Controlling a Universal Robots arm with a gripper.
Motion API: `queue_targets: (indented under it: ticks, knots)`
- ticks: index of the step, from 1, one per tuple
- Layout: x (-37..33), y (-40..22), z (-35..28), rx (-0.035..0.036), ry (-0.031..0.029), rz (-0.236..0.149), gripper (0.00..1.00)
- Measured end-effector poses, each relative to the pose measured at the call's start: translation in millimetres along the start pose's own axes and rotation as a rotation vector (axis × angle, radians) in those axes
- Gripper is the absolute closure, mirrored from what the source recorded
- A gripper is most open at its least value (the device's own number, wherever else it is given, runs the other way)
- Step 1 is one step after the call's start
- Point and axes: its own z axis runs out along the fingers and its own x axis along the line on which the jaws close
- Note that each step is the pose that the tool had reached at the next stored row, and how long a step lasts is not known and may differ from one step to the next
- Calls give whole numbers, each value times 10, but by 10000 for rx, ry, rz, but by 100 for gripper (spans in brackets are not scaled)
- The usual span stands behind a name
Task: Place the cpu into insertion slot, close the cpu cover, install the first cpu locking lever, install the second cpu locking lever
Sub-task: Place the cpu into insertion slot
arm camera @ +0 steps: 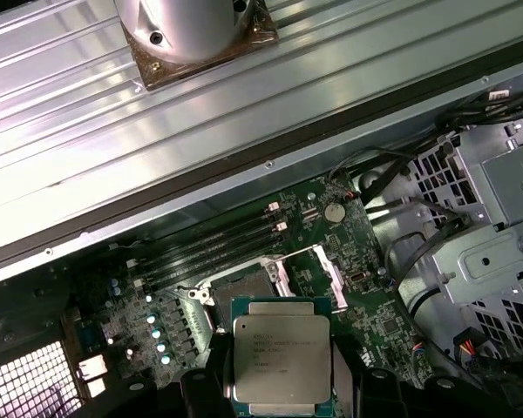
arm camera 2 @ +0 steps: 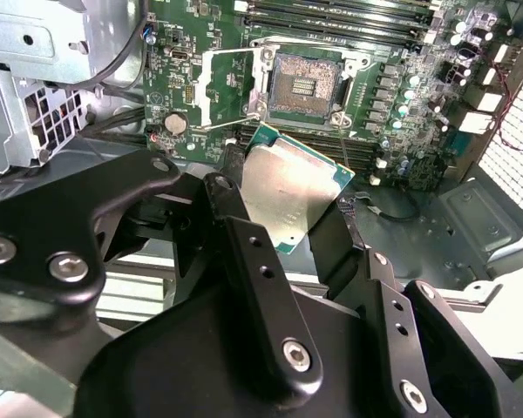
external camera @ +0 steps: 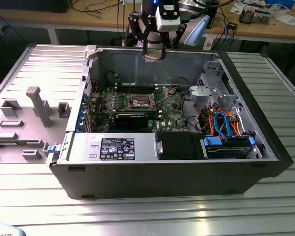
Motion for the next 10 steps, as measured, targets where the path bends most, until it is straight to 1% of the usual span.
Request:
queue_targets:
  ticks: [2, 3, 4, 5, 8, 9, 10]
  knots:
    - [0, -1, 1, 4, -6, 29, 46]
    - [1, -1, 3, 3, -13, 106, 46]
    - [1, -1, 6, 0, -25, 241, 46]
    - [0, -1, 12, -6, -51, 511, 46]
    - [0, -2, 19, -16, -105, 1087, 46]
    - [5, -4, 19, -19, -112, 1177, 46]
    - [10, -6, 20, -21, -114, 1184, 46]
